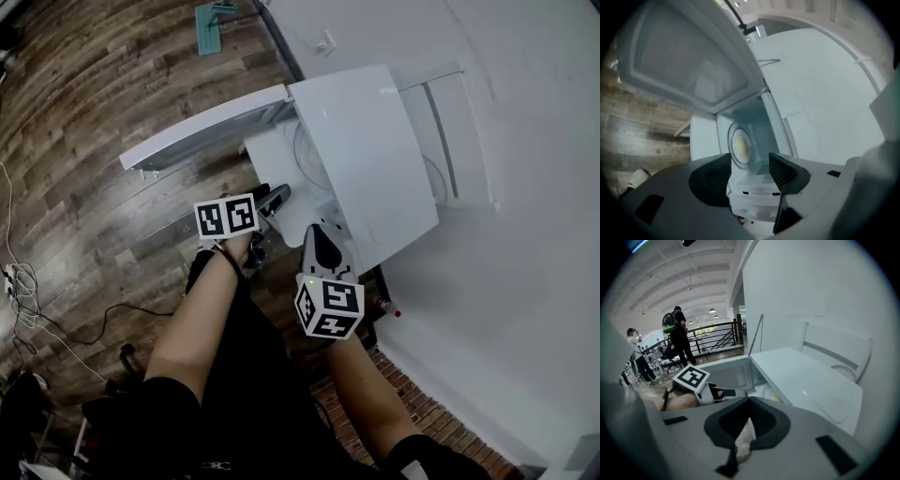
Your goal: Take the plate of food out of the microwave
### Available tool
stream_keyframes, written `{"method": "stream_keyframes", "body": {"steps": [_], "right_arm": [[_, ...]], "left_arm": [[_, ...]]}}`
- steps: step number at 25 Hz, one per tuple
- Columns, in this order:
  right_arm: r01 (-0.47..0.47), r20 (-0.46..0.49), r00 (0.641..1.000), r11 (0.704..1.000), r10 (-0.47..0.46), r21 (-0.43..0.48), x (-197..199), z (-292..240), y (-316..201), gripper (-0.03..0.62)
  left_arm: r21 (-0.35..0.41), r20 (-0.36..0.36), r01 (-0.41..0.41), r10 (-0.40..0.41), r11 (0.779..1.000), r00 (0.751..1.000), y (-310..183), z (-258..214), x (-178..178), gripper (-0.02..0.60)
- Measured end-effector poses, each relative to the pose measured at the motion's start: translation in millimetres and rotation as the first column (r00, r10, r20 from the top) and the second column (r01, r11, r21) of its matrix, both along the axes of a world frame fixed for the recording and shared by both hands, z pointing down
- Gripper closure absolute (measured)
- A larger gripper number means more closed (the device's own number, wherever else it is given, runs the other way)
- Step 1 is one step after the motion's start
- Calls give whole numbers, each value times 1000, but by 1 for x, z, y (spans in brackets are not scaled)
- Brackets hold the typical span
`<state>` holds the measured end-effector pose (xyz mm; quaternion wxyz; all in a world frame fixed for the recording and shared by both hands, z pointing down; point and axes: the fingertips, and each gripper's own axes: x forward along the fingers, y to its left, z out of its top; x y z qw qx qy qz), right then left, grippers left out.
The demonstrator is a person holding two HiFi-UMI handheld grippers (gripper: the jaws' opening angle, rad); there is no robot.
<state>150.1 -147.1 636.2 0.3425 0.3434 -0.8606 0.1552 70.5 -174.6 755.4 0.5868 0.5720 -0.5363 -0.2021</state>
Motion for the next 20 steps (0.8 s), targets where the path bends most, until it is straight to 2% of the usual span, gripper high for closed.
{"method": "stream_keyframes", "body": {"steps": [3,9,14,20], "right_arm": [[-4,-9,1000,1000,4,-18,7,31,-3,588],[-38,-7,999,998,37,-48,25,65,-4,588],[-52,-23,998,996,50,-68,39,81,-1,588],[-67,-30,997,995,65,-75,41,88,-3,588]], "left_arm": [[-12,-72,38,-38,999,997,-20,40,10,319],[-35,-111,42,-46,998,993,-64,99,27,288],[-21,-85,40,-42,999,995,-97,115,27,268],[-73,-46,16,-19,997,999,-115,136,31,259]]}}
